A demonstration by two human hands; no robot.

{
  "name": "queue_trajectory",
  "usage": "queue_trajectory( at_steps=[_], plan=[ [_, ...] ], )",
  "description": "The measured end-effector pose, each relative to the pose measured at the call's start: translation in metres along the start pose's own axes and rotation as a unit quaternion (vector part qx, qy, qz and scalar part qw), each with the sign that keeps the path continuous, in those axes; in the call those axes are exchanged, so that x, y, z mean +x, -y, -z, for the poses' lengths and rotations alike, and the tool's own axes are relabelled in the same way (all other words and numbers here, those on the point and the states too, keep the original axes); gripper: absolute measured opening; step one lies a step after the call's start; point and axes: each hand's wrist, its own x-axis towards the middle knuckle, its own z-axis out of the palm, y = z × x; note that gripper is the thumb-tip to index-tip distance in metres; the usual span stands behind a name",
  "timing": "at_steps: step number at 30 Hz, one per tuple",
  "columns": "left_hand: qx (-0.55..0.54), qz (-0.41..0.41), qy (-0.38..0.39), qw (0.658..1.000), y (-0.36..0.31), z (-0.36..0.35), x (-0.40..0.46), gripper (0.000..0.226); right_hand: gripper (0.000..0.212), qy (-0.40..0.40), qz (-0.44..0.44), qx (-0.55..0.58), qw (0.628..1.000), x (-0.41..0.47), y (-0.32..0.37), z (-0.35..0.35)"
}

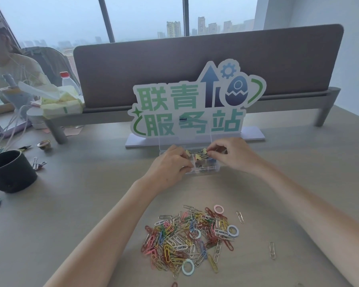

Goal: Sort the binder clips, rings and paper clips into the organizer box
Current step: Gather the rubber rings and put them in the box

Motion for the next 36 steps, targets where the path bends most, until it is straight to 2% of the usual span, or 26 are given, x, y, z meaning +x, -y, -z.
queue_trajectory(
  at_steps=[3,13,18,22,24,30,33,36],
  plan=[
    [0.024,-0.016,0.018,0.999,-0.001,0.001,-0.001,0.018,0.013,0.002,0.004,-0.002,1.0,-0.001,0.002,0.001],
    [0.078,-0.024,0.01,0.997,-0.006,0.004,-0.007,0.022,0.011,0.012,0.023,-0.01,1.0,-0.007,0.012,0.003],
    [0.098,-0.022,0.013,0.995,-0.006,0.005,-0.013,0.023,0.006,0.039,0.063,-0.016,0.997,-0.019,0.026,0.007],
    [0.064,-0.019,-0.015,0.998,-0.013,0.016,-0.026,0.03,0.006,0.053,0.094,-0.01,0.994,-0.041,0.038,0.016],
    [0.021,-0.023,-0.022,0.999,-0.026,0.029,-0.04,0.025,0.005,0.073,0.102,-0.002,0.992,-0.059,0.043,0.021],
    [-0.099,-0.078,0.13,0.984,-0.075,0.075,-0.106,0.003,0.007,0.19,0.104,-0.007,0.976,-0.114,0.042,0.036],
    [-0.093,-0.119,0.182,0.972,-0.086,0.075,-0.13,0.007,0.008,0.243,0.109,-0.021,0.964,-0.128,0.037,0.035],
    [-0.061,-0.154,0.186,0.968,-0.085,0.067,-0.142,0.009,0.009,0.246,0.127,-0.033,0.96,-0.134,0.032,0.027]
  ],
)
